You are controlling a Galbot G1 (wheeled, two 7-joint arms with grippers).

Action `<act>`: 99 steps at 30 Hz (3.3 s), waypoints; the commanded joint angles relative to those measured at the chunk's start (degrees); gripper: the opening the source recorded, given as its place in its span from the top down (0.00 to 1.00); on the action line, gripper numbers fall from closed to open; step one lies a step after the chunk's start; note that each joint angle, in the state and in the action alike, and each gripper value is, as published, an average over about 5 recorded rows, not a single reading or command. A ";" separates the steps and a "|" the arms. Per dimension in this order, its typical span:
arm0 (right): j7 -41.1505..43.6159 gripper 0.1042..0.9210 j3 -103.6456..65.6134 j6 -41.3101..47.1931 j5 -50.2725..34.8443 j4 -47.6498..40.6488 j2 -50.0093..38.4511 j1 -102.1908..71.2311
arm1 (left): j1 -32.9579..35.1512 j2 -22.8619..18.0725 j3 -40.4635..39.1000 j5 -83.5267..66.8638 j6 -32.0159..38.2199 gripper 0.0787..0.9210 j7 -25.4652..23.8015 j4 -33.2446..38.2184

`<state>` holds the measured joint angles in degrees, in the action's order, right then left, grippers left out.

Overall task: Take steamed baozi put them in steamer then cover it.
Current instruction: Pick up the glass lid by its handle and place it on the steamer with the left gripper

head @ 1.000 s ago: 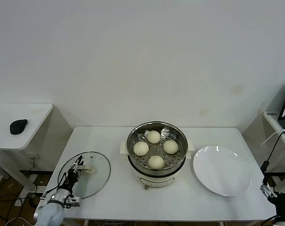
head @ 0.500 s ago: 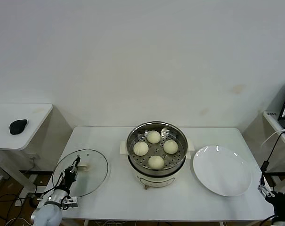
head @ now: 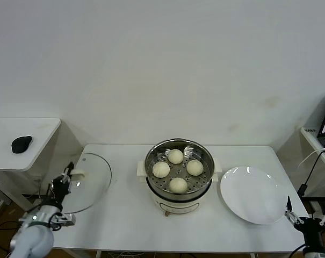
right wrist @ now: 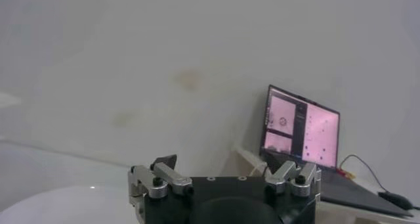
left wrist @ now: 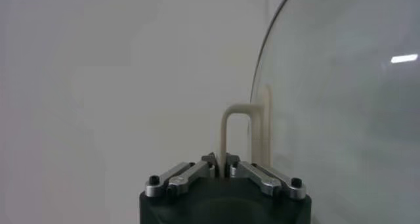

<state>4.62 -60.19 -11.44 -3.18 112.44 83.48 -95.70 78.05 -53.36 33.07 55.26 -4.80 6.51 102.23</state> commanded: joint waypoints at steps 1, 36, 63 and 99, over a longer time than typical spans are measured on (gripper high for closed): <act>-0.01 0.12 1.94 -0.91 1.63 0.39 0.96 -0.30 | 0.37 9.52 -0.46 -13.12 -8.56 0.92 -9.54 18.53; -2.75 0.12 8.14 -3.33 11.83 -4.43 6.38 3.19 | -36.44 -18.56 -45.38 12.20 -23.02 0.92 -23.76 2.56; -2.57 0.12 8.42 -3.56 10.76 -5.59 5.99 3.35 | -35.20 -23.34 -47.36 15.59 -21.57 0.92 -22.57 -3.91; -2.48 0.12 8.98 -3.52 10.43 -6.17 5.34 3.37 | -23.18 -14.69 -40.98 8.77 -20.17 0.51 -17.98 13.94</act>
<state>2.15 -51.13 -14.97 7.26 106.27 88.88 -92.24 46.49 -74.60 -11.75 69.68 -25.80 -14.08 102.73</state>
